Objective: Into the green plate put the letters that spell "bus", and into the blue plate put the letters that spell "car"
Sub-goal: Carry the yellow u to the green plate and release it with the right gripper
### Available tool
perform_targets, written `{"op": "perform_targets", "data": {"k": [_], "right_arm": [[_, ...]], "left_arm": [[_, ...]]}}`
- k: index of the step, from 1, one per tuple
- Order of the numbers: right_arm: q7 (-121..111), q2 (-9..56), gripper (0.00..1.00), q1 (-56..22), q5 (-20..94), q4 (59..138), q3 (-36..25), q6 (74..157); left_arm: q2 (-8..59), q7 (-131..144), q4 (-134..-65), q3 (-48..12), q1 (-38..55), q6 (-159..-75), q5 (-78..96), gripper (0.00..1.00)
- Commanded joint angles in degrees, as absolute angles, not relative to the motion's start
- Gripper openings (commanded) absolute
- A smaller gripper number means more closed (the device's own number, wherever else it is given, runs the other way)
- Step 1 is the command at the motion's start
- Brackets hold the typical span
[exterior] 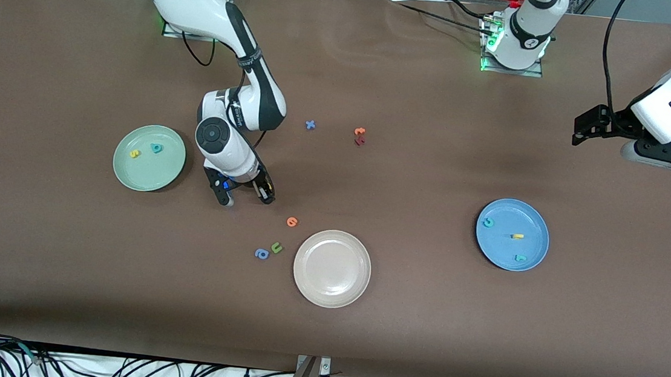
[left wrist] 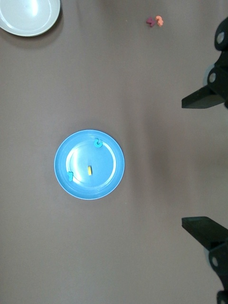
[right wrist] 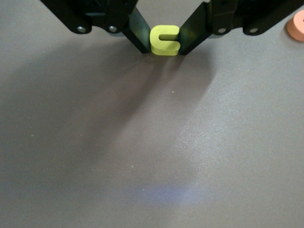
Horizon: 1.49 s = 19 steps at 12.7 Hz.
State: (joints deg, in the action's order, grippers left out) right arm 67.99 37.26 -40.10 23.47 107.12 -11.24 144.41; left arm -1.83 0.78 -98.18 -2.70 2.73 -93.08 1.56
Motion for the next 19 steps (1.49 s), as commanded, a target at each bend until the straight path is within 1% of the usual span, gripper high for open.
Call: {"op": "perform_targets", "data": {"k": [1, 3, 5, 8, 10, 11, 13, 14, 17, 18, 19], "right_arm": [[67.3, 37.3, 0.0, -40.4, 24.3, 108.5, -11.6, 144.2], [67.1, 36.1, 0.0, -40.4, 24.1, 108.4, -12.2, 142.5], [64.7, 33.0, 0.0, -40.4, 23.6, 107.8, -15.3, 135.1], [53.2, 27.5, 0.0, -40.4, 23.6, 107.8, -22.7, 121.6], [42.3, 26.4, 0.0, -40.4, 23.6, 108.0, -29.1, 113.6], [35.1, 26.5, 0.0, -40.4, 23.6, 108.5, -32.7, 111.2], [22.0, 26.7, 0.0, -40.3, 23.6, 112.2, -38.1, 111.0], [16.5, 27.2, 0.0, -40.1, 23.7, 113.9, -39.7, 112.0], [11.8, 28.6, 0.01, -39.3, 24.2, 120.2, -39.7, 122.6], [11.7, 29.0, 0.04, -39.5, 24.2, 121.0, -39.6, 124.4], [11.7, 29.3, 0.15, -39.5, 24.2, 121.0, -39.6, 124.6]], "left_arm": [[-3.0, 2.4, -98.6, -4.8, 1.6, -92.4, 0.3, 1.0], [-2.9, 2.3, -98.3, -4.7, 1.7, -92.1, 0.4, 1.0], [-2.2, 2.7, -97.3, -4.7, 1.7, -91.8, 0.4, 1.0], [-2.1, 2.6, -97.0, -4.9, 1.8, -90.6, 0.3, 1.0], [-2.1, 2.5, -96.4, -5.1, 2.0, -90.4, 0.2, 1.0], [-2.0, 2.5, -96.2, -5.2, 2.3, -90.4, 0.1, 1.0], [-2.0, 2.4, -96.1, -5.2, 2.5, -90.3, 0.1, 1.0], [-2.0, 2.3, -96.1, -5.2, 2.5, -90.3, 0.1, 1.0], [-2.0, 2.3, -96.1, -5.1, 2.4, -90.3, 0.2, 1.0], [-2.0, 2.3, -96.1, -5.1, 2.4, -90.3, 0.2, 1.0], [-2.0, 2.2, -96.1, -5.1, 2.4, -90.3, 0.2, 1.0]]}}
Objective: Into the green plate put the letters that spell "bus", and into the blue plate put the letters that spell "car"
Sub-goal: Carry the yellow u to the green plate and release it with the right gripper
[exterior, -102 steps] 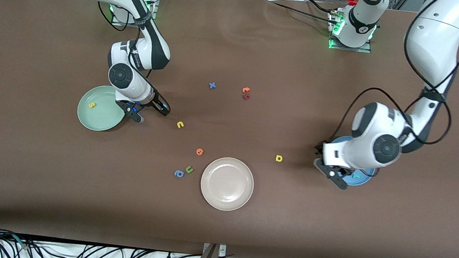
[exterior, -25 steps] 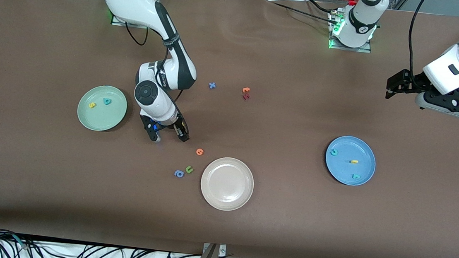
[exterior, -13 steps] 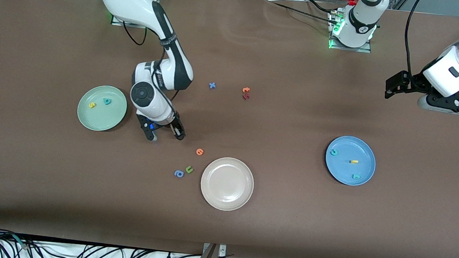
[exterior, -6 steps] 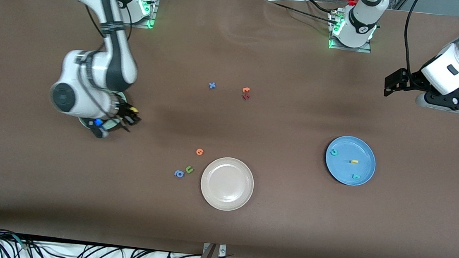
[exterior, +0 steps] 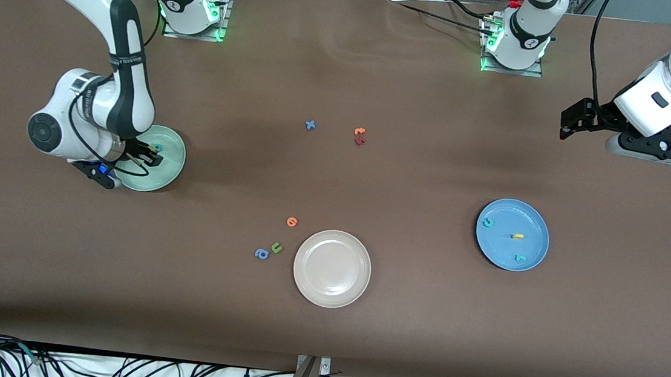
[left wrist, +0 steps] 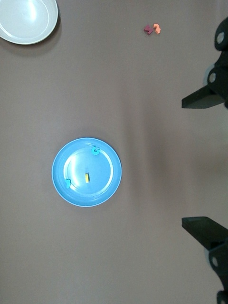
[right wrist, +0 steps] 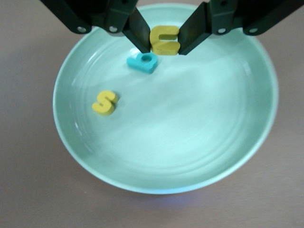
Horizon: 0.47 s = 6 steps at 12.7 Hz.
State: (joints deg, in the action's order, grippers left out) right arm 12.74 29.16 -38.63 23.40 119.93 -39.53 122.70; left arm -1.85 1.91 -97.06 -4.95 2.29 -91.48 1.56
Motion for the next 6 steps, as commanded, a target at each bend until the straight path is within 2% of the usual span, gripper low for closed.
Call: {"op": "perform_targets", "data": {"k": [1, 3, 4, 6], "right_arm": [[11.7, 29.1, 0.38, -39.6, 24.2, 120.8, -39.6, 124.1], [11.7, 27.7, 0.9, -39.6, 24.3, 120.0, -39.8, 122.5], [12.0, 26.1, 0.99, -39.6, 24.3, 118.6, -40.1, 119.8], [12.6, 24.7, 0.99, -39.6, 24.2, 112.1, -42.4, 109.2]], "left_arm": [[-2.0, 2.1, -96.1, -5.1, 2.3, -90.3, 0.2, 1.0], [-2.0, 2.1, -96.1, -5.1, 2.2, -90.3, 0.2, 1.0], [-2.0, 2.1, -96.1, -5.1, 2.2, -90.3, 0.2, 1.0], [-2.0, 2.1, -96.1, -5.1, 2.2, -90.3, 0.2, 1.0]]}}
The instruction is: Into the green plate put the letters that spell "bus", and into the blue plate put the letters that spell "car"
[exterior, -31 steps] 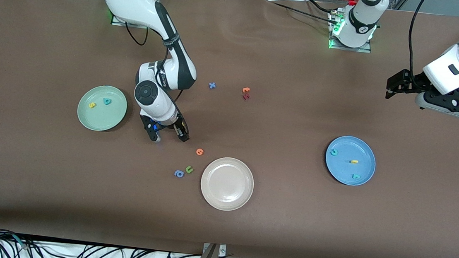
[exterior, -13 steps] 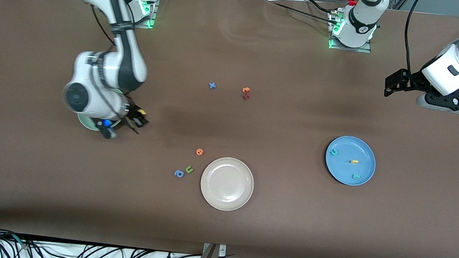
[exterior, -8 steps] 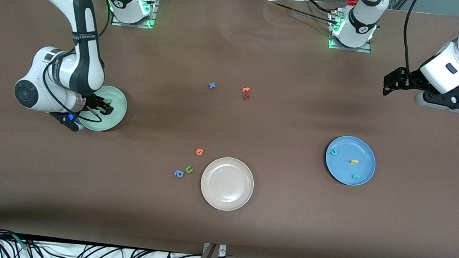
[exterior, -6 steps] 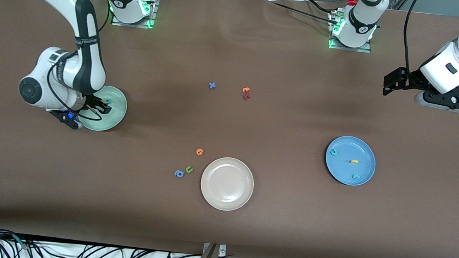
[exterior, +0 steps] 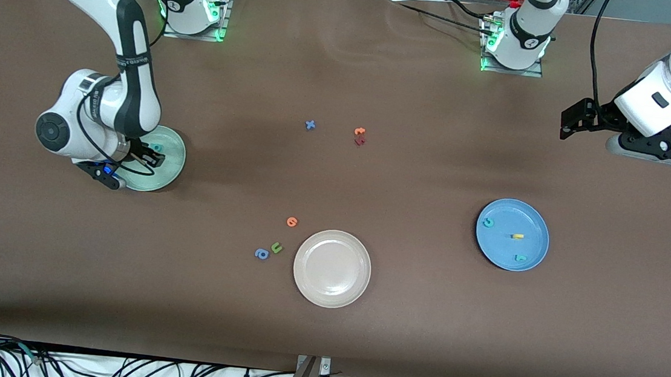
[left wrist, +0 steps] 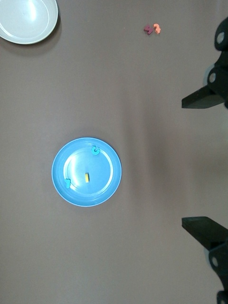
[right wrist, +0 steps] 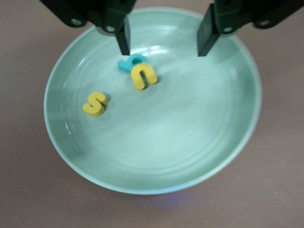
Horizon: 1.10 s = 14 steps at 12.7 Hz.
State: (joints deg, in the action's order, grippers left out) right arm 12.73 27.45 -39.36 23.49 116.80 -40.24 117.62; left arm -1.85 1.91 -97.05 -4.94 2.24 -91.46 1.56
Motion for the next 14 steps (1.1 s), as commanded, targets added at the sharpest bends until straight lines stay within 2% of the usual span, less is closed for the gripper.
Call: {"op": "perform_targets", "data": {"k": [1, 7, 10, 14], "right_arm": [[12.5, 24.8, 0.99, -39.6, 24.2, 108.6, -43.8, 103.9], [11.8, 24.4, 0.99, -39.3, 23.0, 87.8, -49.3, 80.0], [11.3, 24.3, 0.99, -39.2, 22.7, 82.5, -50.6, 77.8], [8.7, 24.3, 0.99, -39.3, 22.7, 80.4, -53.2, 76.4]], "left_arm": [[-2.0, 2.1, -96.1, -5.1, 2.2, -90.3, 0.2, 1.0], [-2.0, 2.1, -96.1, -5.1, 2.2, -90.3, 0.2, 1.0], [-2.0, 2.1, -96.1, -5.1, 2.2, -90.3, 0.2, 1.0], [-2.0, 2.1, -96.1, -5.1, 2.2, -90.3, 0.2, 1.0]]}}
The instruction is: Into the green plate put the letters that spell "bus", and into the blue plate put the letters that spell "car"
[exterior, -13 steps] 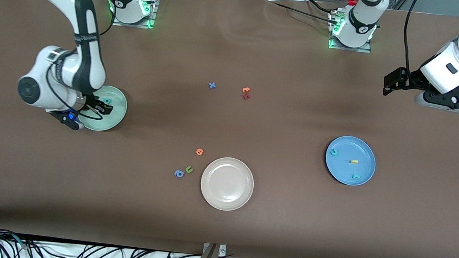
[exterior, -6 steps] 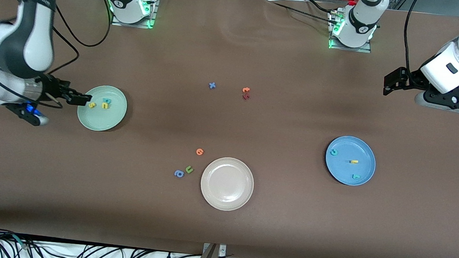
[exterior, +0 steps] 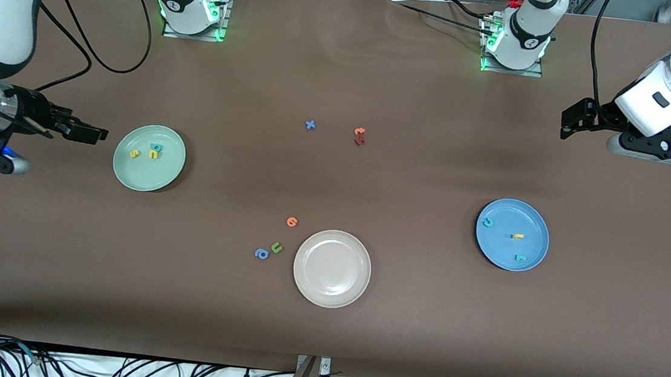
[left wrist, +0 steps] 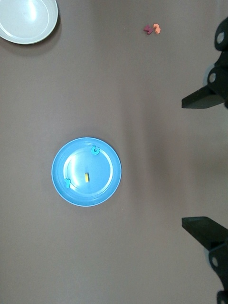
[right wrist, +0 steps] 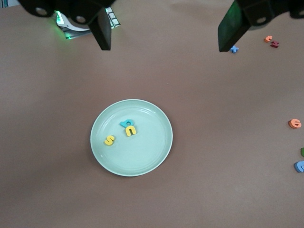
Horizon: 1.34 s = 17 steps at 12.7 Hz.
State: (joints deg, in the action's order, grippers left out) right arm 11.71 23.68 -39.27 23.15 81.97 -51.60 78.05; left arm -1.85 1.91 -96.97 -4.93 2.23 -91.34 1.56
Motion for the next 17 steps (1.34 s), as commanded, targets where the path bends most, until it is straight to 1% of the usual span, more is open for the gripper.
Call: {"op": "perform_targets", "data": {"k": [1, 5, 7, 8, 9, 11, 13, 15, 16, 17], "right_arm": [[7.3, 24.3, 0.99, -39.3, 22.7, 80.4, -54.1, 76.3], [6.9, 23.4, 1.0, -39.6, 22.7, 80.3, -55.1, 76.4], [5.7, 23.3, 1.0, -37.0, 22.8, 80.2, -54.3, 76.4], [5.5, 23.3, 1.0, -35.3, 22.8, 78.6, -52.8, 76.2], [5.5, 23.3, 1.0, -31.7, 22.6, 76.3, -49.4, 74.5], [5.4, 23.2, 1.0, -21.0, 18.9, 71.7, -37.0, 71.7], [5.4, 20.5, 0.99, -12.4, 11.4, 71.2, -24.5, 71.8], [5.5, 16.5, 0.99, -3.0, 4.2, 72.5, -10.6, 73.0], [5.6, 15.2, 0.99, -2.0, 1.8, 74.5, -8.3, 74.5], [5.7, 13.3, 0.99, -2.1, 1.3, 77.4, -8.1, 76.2]], "left_arm": [[-2.0, 2.1, -96.1, -5.1, 2.2, -90.3, 0.2, 1.0], [-2.0, 2.1, -96.1, -5.1, 2.2, -90.3, 0.2, 1.0], [-2.0, 2.0, -96.1, -5.1, 2.2, -90.3, 0.2, 1.0], [-2.0, 2.1, -96.1, -5.1, 2.2, -90.3, 0.2, 1.0], [-2.0, 2.1, -96.1, -5.1, 2.2, -90.3, 0.2, 1.0], [-2.0, 2.1, -96.1, -5.1, 2.2, -90.3, 0.2, 1.0], [-2.0, 2.0, -96.1, -5.1, 2.2, -90.3, 0.2, 1.0], [-2.0, 2.1, -96.1, -5.1, 2.2, -90.3, 0.2, 1.0], [-2.0, 2.1, -96.1, -5.1, 2.2, -90.3, 0.2, 1.0], [-2.0, 2.1, -96.1, -5.1, 2.2, -90.3, 0.2, 1.0]]}}
